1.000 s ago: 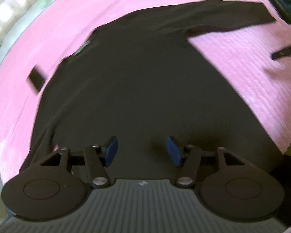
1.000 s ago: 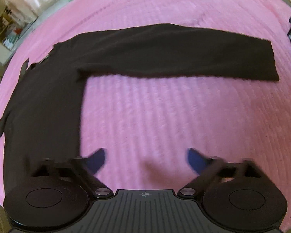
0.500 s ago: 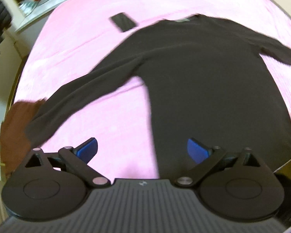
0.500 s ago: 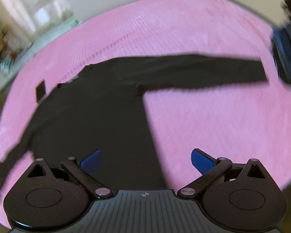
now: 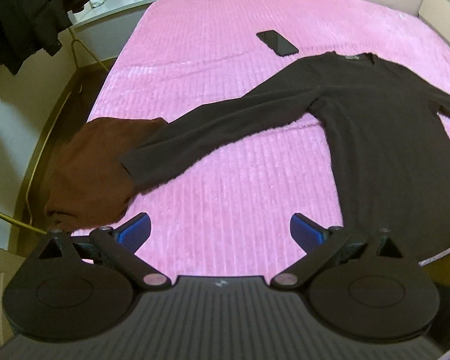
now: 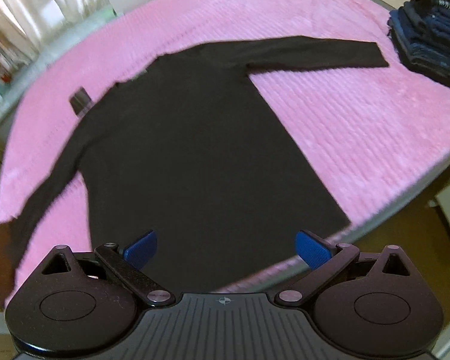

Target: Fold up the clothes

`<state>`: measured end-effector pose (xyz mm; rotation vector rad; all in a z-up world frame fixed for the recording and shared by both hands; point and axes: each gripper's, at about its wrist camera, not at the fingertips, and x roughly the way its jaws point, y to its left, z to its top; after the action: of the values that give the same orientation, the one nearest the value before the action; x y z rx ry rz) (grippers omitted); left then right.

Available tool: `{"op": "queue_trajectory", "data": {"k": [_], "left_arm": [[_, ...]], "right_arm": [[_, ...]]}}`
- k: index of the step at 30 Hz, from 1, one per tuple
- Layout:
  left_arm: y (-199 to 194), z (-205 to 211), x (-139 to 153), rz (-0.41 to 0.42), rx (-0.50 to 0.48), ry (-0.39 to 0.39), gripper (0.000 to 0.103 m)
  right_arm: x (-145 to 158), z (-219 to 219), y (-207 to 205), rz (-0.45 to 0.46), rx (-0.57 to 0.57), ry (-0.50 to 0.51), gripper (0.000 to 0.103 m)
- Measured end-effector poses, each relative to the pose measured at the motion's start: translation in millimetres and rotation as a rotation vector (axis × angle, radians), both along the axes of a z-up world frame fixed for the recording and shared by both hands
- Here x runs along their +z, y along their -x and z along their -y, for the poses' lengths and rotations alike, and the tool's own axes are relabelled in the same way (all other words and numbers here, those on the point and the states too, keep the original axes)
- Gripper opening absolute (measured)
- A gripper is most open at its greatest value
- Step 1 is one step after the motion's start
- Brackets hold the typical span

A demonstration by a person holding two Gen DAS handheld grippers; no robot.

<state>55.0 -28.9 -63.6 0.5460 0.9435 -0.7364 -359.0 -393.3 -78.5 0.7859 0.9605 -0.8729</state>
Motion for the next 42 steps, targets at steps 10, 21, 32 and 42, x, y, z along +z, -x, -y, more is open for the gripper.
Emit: {"op": "queue_trajectory", "data": {"k": [10,21,32,42], "left_arm": [[30.4,21.8,-7.2,-0.101,-0.072,0.001,0.098],[45.8,77.0,-0.5,-0.104,-0.14,-0.017,0.098],[43.5,84.9,-1.9,-0.081,-0.157,-0.053,0.098],[41.2,83.7,-4.5,-0.073,-0.165,-0.06,0.098]], "right_arm": [[-9.8,0.9,-2.6,-0.078,0.041,-0.042,0.101],[3.4,12.5,-12.1,-0.056,0.056,-0.058,0.101],[2.2,-9.5,-44.4,-0.102,0.231,-0.006,0.101],[-7.6,-30.3,-67.4,-0.174,0.403,-0.004,0.101]]}}
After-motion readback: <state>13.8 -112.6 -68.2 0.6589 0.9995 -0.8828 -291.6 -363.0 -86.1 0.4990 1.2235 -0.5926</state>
